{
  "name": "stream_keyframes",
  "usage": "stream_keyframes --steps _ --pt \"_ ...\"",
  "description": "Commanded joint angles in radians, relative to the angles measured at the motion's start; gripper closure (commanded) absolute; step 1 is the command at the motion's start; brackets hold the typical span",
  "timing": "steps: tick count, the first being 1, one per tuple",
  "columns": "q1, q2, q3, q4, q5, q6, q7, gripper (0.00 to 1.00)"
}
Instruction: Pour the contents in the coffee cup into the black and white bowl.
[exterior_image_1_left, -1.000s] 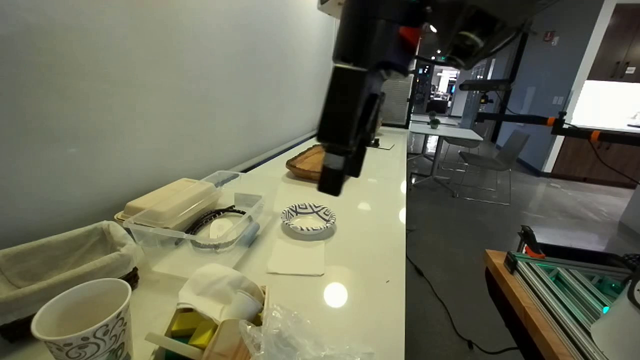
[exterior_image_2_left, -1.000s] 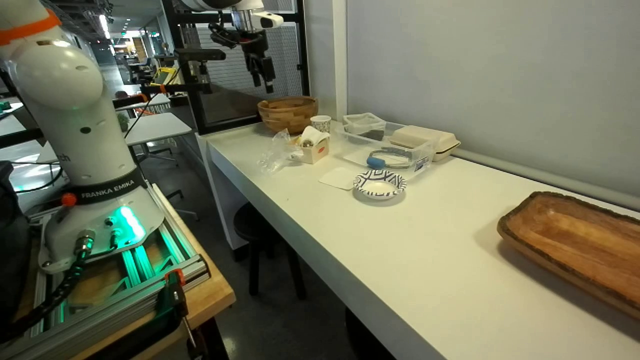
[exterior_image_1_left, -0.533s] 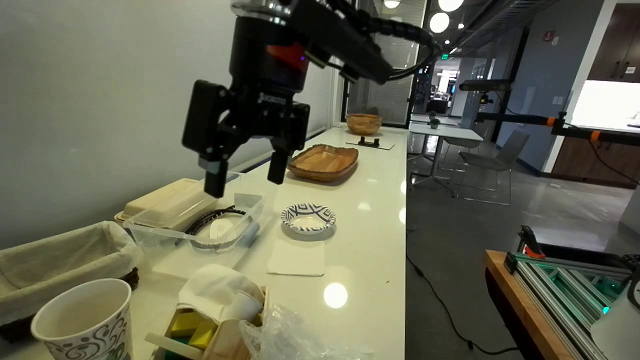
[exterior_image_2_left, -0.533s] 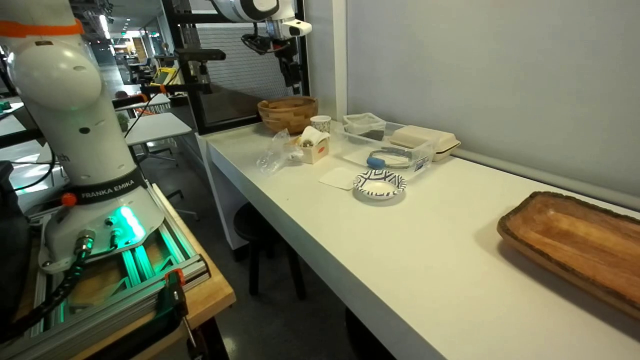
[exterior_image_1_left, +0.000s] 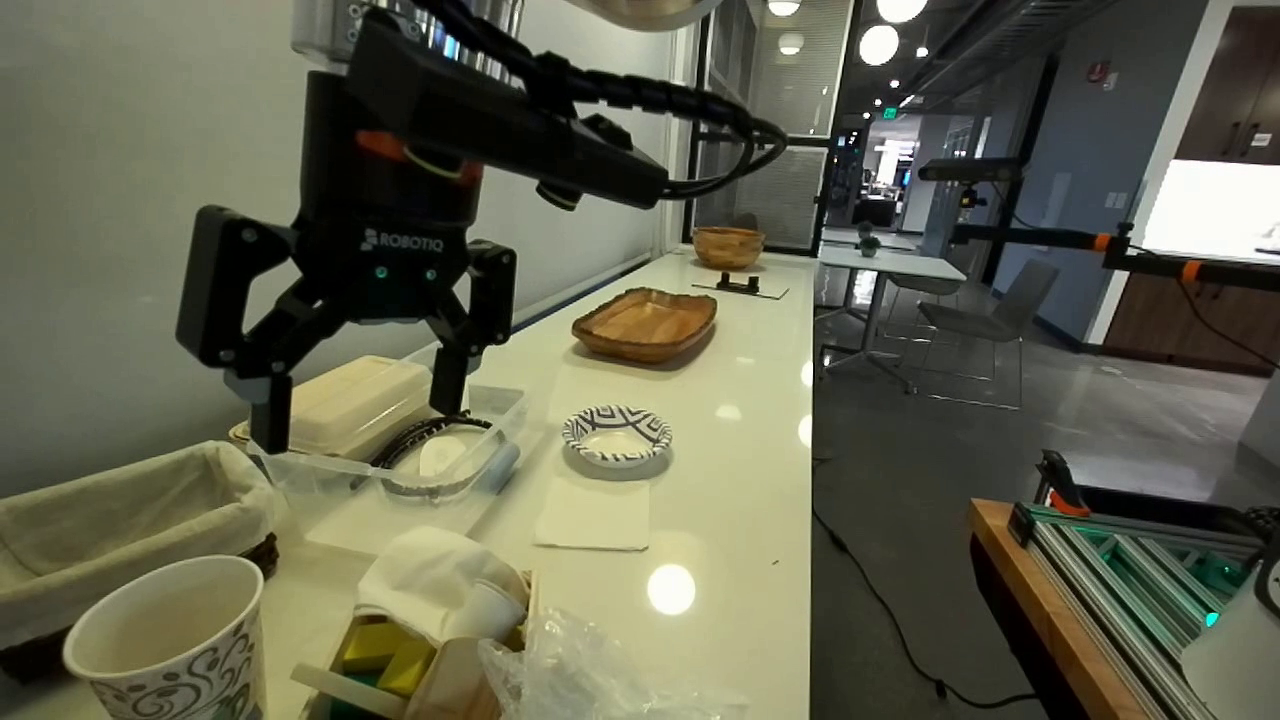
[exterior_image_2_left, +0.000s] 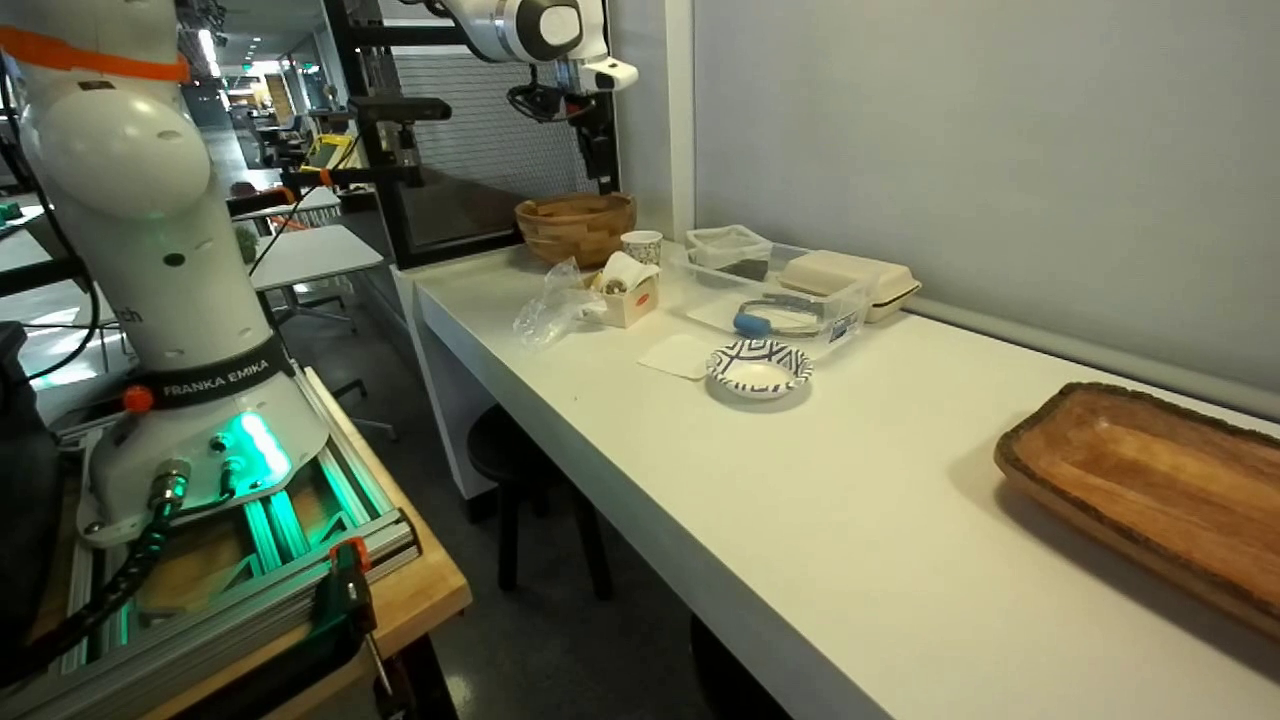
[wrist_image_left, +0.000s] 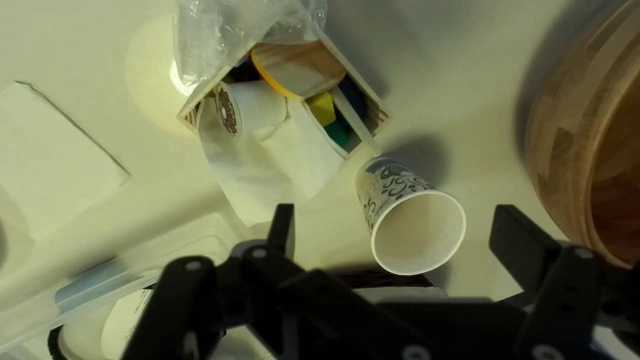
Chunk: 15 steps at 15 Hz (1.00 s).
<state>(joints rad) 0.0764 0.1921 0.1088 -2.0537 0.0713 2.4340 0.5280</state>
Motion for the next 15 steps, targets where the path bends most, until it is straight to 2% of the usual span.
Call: stream_keyframes --steps 1,3,5,10,15 --pt "0.022 -0.001 -0.024 0.002 0.007 -0.002 -0.006 0.00" --pt "0.022 -0.001 -0.024 0.003 0.007 -0.002 -0.006 0.00" --pt "0.017 0.056 -0.028 0.055 0.015 0.006 -0.048 0.00" --pt "0.022 0.215 -0.064 0.232 -0.039 -0.022 -0.125 0.00" --pt "0.049 0.388 -0.073 0.425 -0.028 -0.064 -0.161 0.00"
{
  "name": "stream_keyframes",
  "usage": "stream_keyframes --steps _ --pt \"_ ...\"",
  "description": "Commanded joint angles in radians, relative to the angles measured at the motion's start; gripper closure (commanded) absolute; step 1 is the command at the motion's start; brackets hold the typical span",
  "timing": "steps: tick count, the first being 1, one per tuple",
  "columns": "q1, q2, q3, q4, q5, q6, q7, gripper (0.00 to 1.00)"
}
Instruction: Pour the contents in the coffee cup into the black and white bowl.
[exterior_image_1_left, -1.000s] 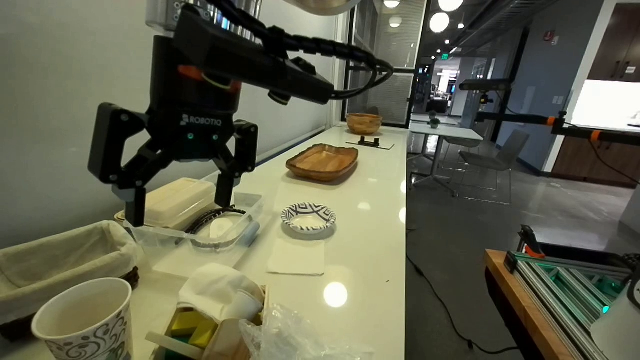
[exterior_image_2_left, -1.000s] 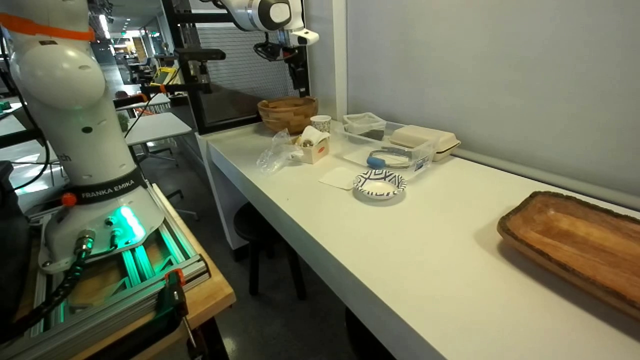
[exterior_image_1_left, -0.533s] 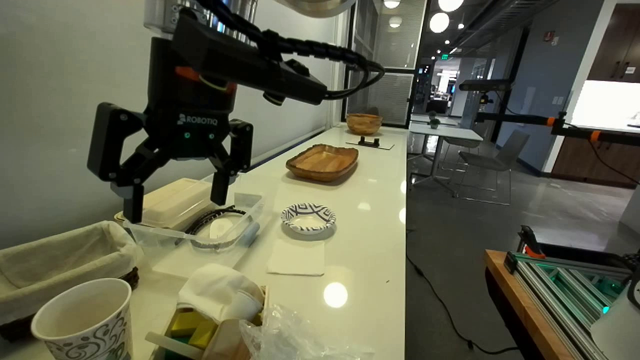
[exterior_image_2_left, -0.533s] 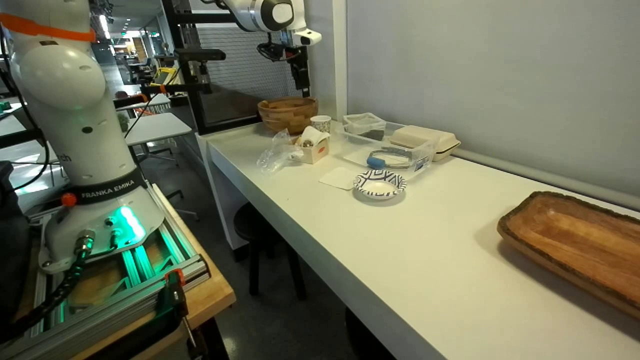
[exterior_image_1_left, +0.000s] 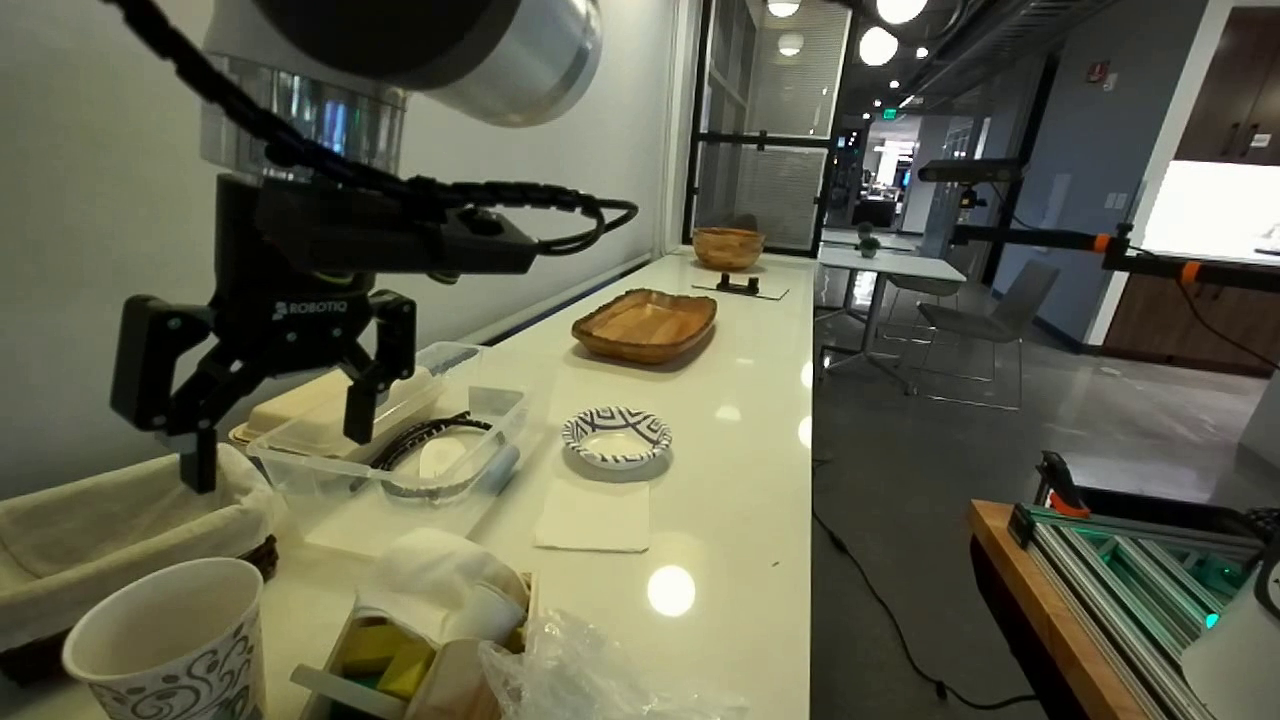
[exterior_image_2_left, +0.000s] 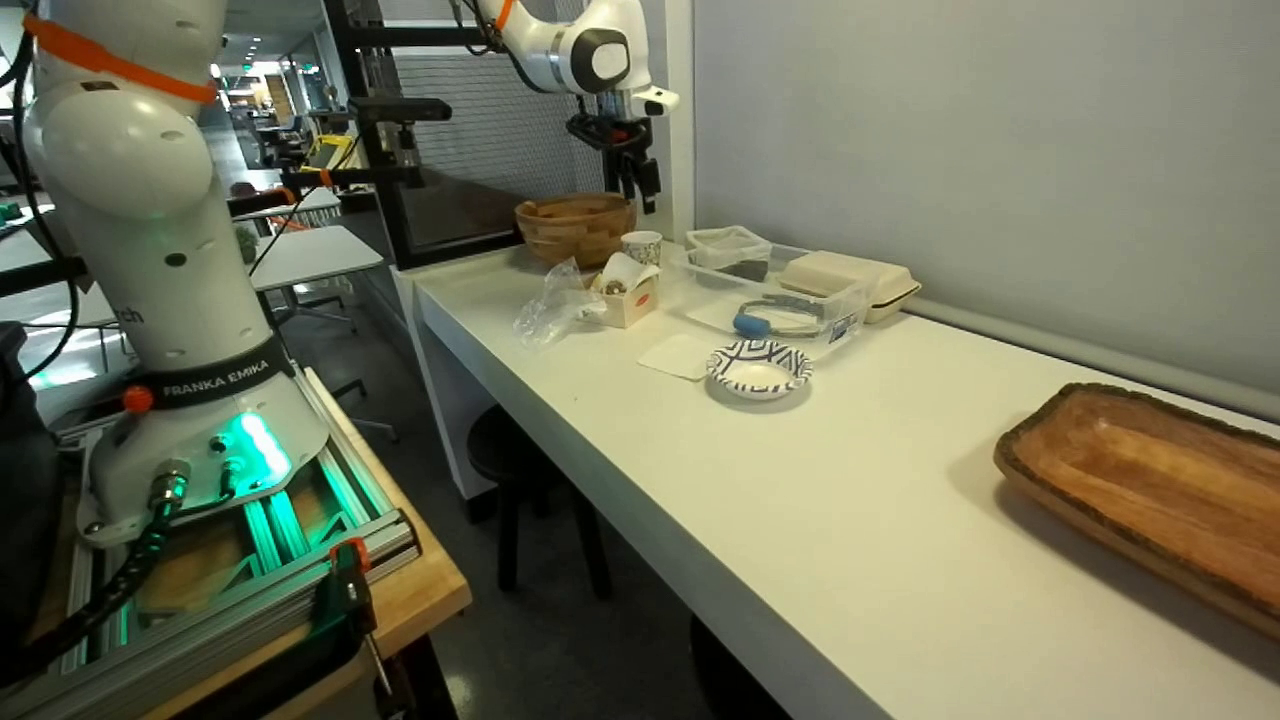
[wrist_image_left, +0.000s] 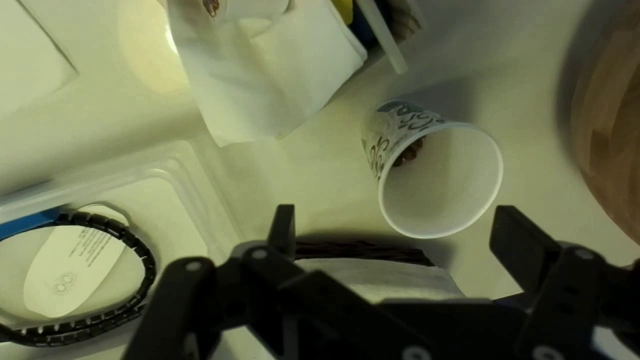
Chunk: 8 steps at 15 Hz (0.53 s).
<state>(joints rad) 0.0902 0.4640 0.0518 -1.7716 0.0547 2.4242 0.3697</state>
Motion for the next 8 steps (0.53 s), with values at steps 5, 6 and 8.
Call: stream_keyframes --steps 5,6,8 --pt "0.092 0.263 -0.030 0.332 -0.028 -0.112 0.006 0.00" --pt "0.104 0.288 -0.034 0.369 -0.034 -0.126 0.009 0.00" --pt "0.121 0.332 -0.040 0.436 -0.039 -0.159 0.011 0.00"
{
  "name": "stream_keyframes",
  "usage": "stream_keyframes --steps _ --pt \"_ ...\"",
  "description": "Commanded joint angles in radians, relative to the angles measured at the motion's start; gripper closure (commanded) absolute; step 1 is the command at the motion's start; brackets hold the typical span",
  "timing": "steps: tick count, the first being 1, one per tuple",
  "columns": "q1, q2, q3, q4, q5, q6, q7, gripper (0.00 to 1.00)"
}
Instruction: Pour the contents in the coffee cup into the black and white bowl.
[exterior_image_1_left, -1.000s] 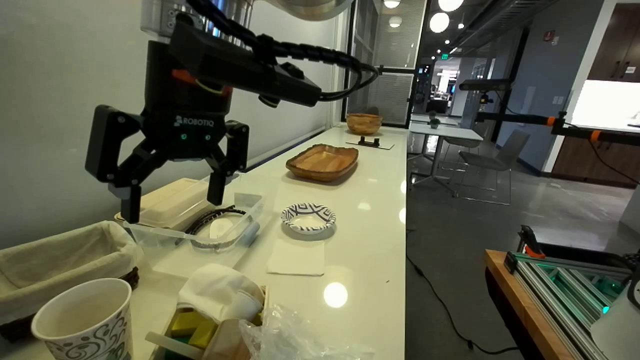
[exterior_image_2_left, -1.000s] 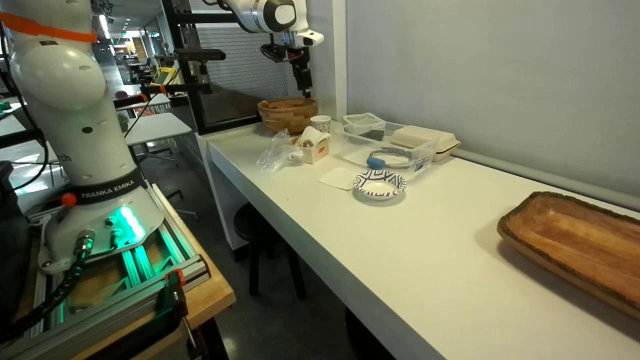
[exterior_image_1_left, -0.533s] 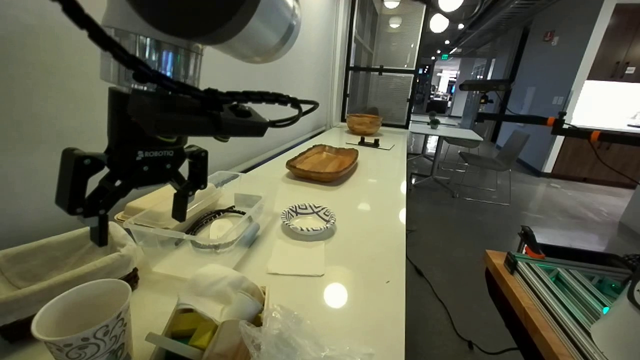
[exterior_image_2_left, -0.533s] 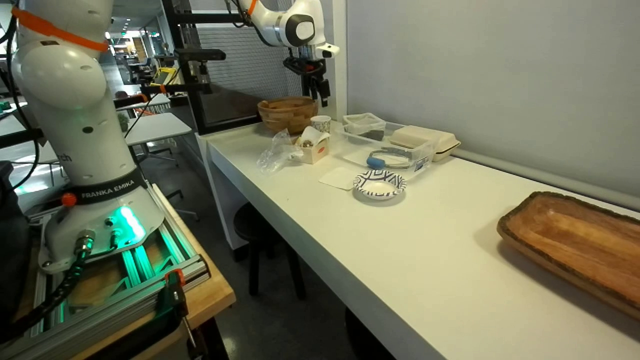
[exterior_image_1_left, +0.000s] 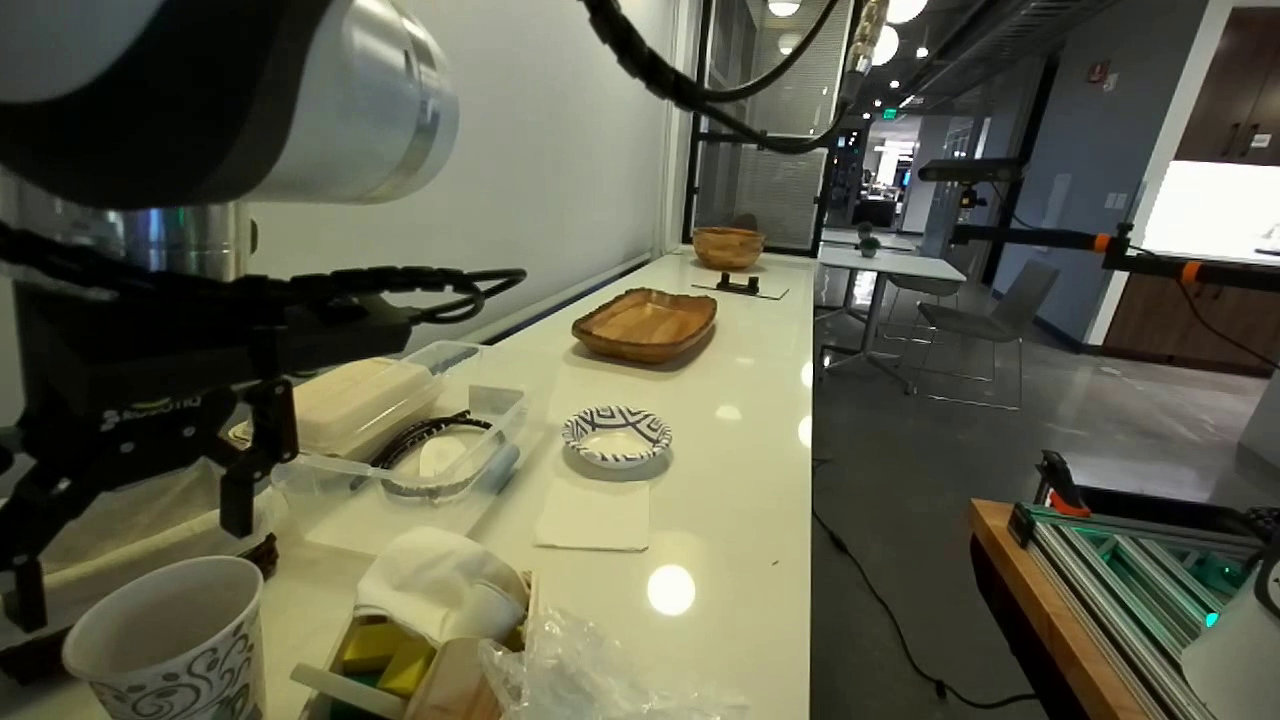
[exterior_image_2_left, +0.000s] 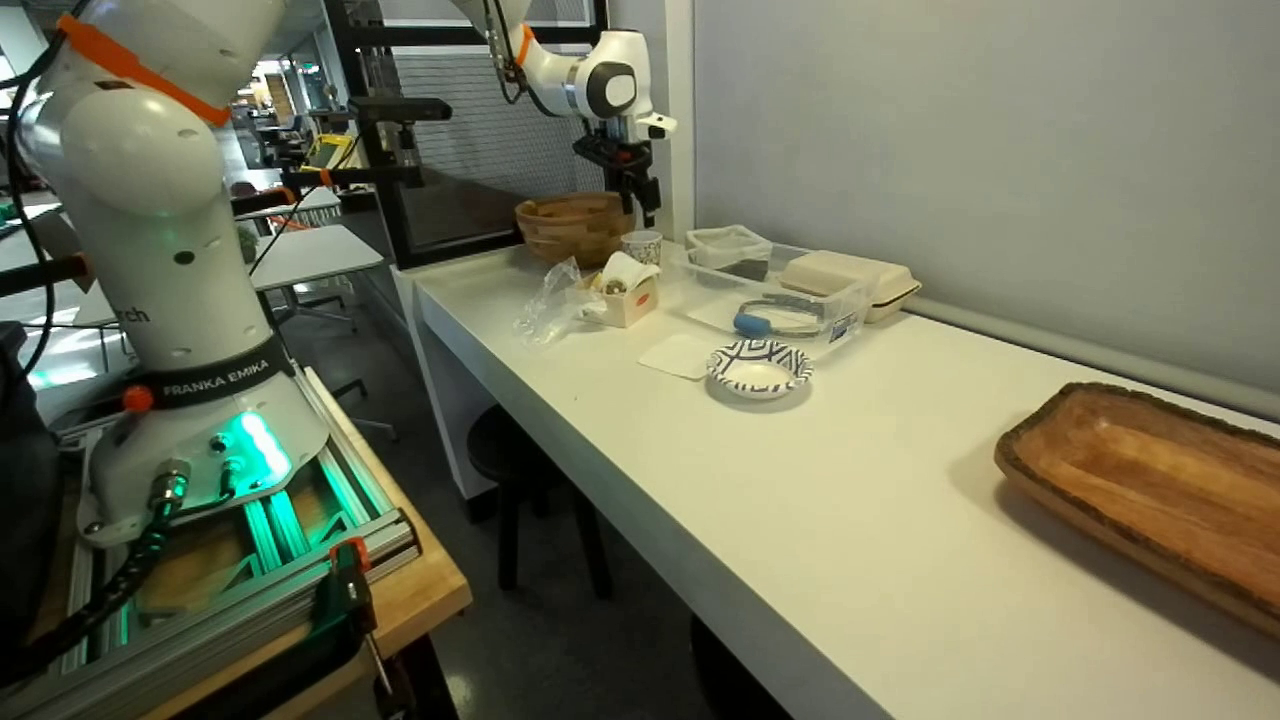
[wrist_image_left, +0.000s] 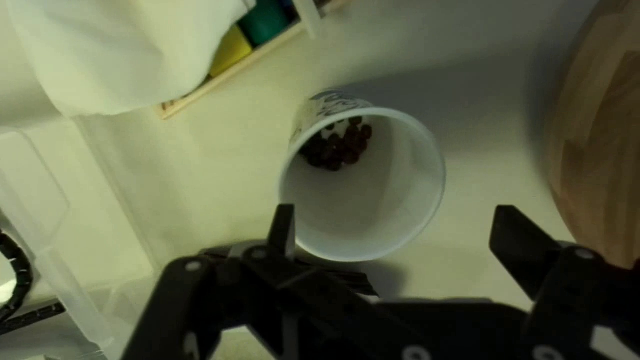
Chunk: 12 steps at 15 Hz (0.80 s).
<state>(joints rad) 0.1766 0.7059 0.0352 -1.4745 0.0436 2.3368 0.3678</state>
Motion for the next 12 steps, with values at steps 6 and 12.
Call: stream_keyframes --steps 6,12 --pt "0.055 0.187 -0.034 0.295 -0.018 -0.184 0.035 0.25" --pt "0.061 0.256 -0.036 0.381 -0.015 -0.220 0.040 0.46"
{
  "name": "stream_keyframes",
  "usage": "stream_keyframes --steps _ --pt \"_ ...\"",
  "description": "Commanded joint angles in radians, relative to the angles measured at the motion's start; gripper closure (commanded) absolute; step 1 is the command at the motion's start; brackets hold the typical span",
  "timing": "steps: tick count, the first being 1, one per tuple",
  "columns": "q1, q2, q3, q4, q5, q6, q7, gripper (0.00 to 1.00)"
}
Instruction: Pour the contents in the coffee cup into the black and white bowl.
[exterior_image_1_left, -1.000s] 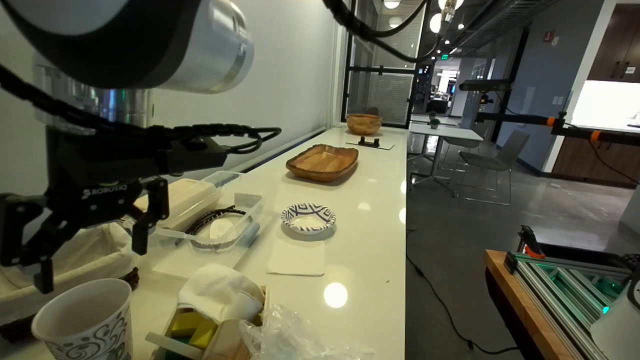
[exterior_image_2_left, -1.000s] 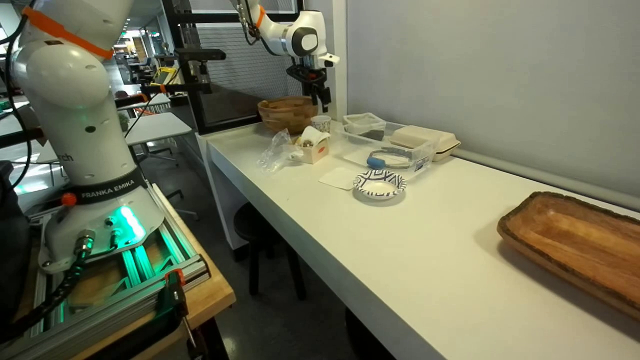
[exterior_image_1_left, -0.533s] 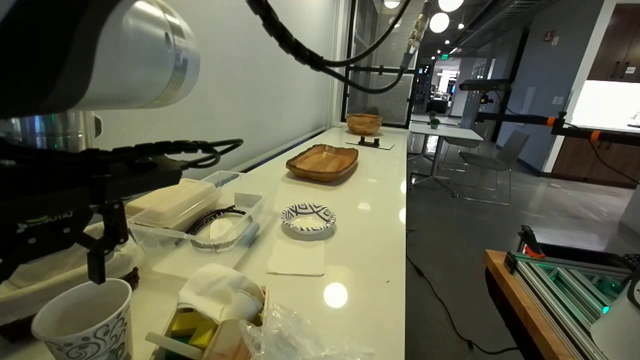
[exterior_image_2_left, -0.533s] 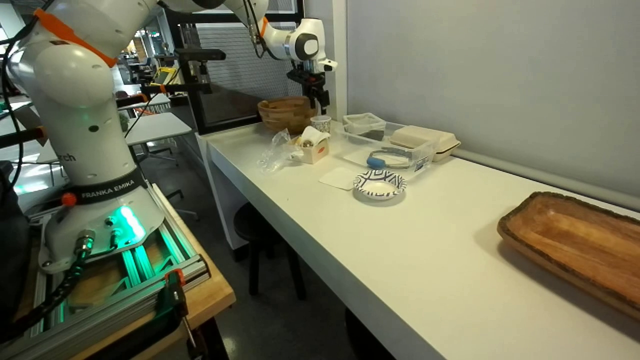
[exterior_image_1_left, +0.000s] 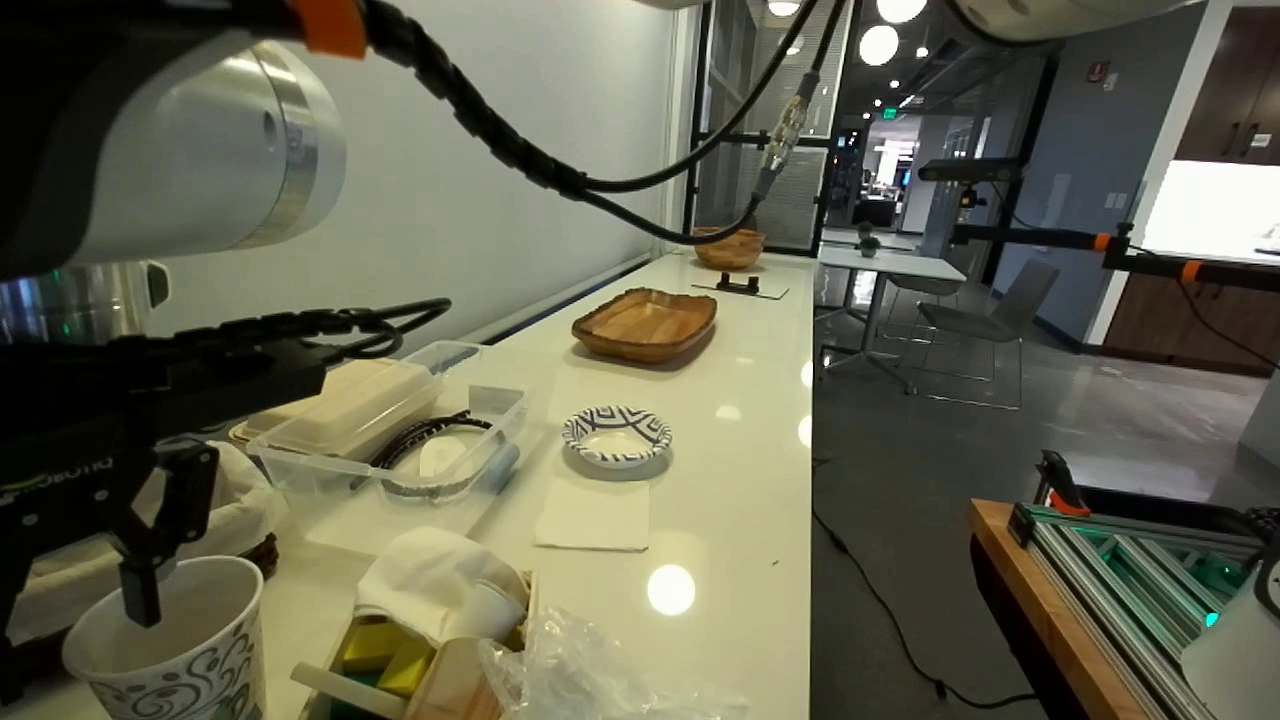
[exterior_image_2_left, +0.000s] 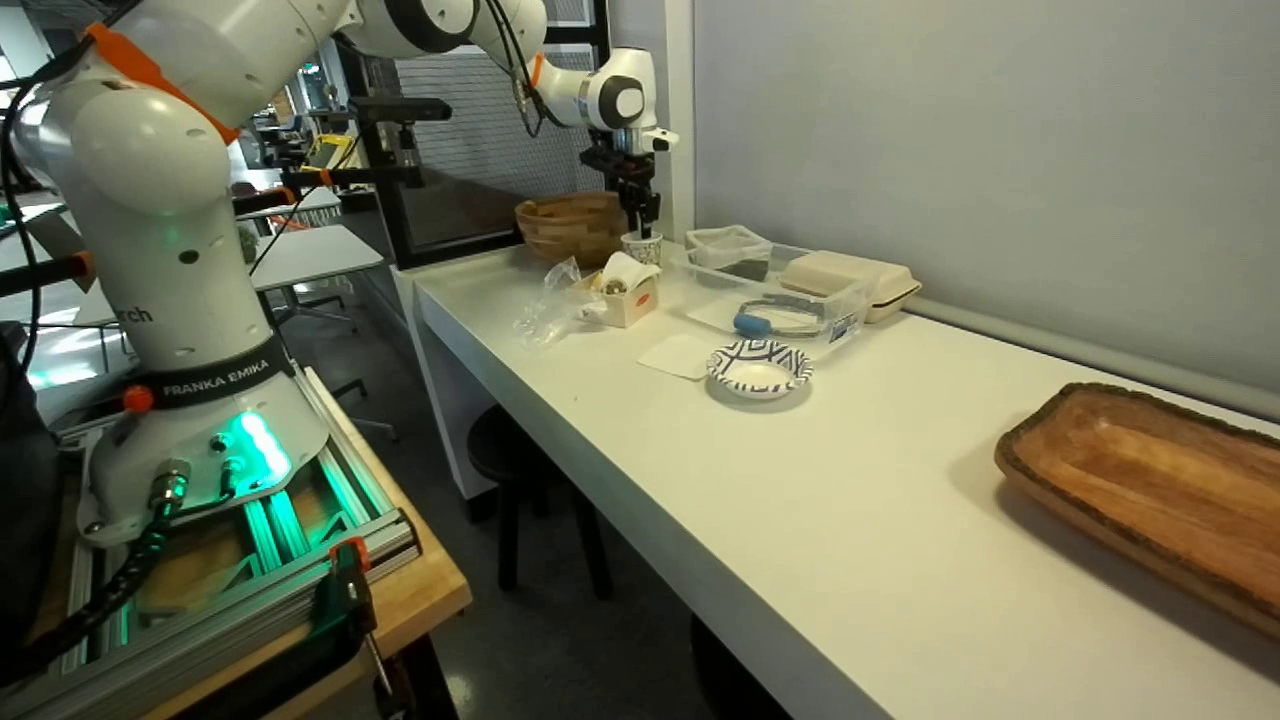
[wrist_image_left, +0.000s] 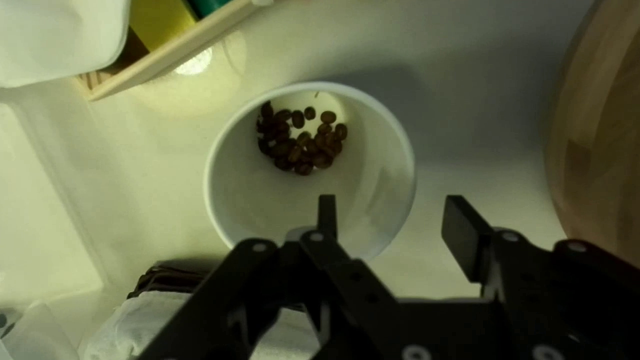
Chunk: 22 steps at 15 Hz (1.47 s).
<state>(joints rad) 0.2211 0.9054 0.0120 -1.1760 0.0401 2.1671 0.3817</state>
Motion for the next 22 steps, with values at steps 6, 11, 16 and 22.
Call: stream_keyframes --steps 6,11,16,22 --pt "0.028 0.082 -0.016 0.125 -0.014 -0.095 0.041 0.89" --pt "0.050 0.057 -0.056 0.127 -0.044 -0.130 0.107 0.98" --pt "0.058 -0.029 -0.092 0.084 -0.069 -0.141 0.171 0.99" --pt "0.008 -0.240 -0.050 -0.060 0.001 -0.214 0.092 0.99"
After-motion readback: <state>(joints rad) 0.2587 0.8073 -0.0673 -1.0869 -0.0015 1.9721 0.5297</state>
